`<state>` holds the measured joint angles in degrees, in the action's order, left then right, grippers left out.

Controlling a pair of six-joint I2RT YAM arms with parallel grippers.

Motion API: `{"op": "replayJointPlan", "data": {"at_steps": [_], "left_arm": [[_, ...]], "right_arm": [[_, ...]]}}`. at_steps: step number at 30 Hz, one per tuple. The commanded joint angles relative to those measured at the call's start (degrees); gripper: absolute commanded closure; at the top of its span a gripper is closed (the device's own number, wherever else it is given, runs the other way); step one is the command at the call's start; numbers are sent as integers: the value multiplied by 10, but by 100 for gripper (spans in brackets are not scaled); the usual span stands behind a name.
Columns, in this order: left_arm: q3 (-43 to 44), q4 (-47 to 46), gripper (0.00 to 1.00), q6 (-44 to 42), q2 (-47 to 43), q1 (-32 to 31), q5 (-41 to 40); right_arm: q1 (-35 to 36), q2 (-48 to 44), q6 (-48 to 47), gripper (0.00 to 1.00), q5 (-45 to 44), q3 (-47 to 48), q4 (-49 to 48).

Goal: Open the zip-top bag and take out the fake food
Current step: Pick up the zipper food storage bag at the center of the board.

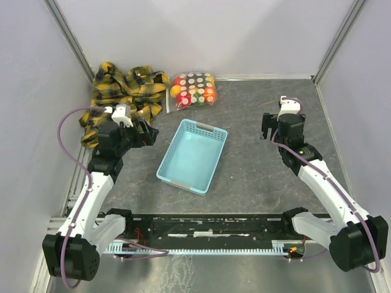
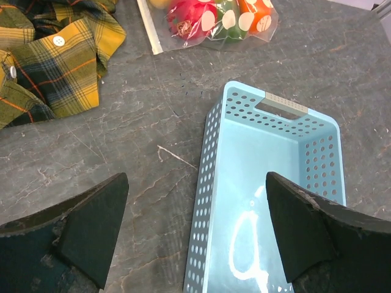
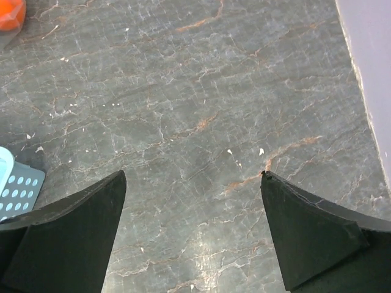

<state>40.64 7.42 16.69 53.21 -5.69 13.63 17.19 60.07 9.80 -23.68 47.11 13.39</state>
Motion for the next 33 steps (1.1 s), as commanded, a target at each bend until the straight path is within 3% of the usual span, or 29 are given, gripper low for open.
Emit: {"op": "replayJointPlan", "data": {"at_steps": [1, 6, 12, 22, 28, 33], "left_arm": [[18, 11, 1, 30, -24, 6, 10], [11, 6, 1, 62, -35, 12, 32], [-1, -32, 1, 132, -31, 19, 74], [-35, -178, 0, 267, 8, 26, 114], [-53, -295, 1, 342, 88, 29, 111], [-27, -374, 3, 395, 208, 30, 121]], "right_arm": [[-18, -8, 43, 1, 24, 21, 15], [-41, -11, 79, 1, 68, 24, 33], [-65, -23, 82, 1, 192, 19, 24], [-86, 8, 83, 1, 388, 44, 32], [-90, 10, 101, 1, 464, 39, -32], [-91, 5, 150, 1, 509, -7, -182]]}}
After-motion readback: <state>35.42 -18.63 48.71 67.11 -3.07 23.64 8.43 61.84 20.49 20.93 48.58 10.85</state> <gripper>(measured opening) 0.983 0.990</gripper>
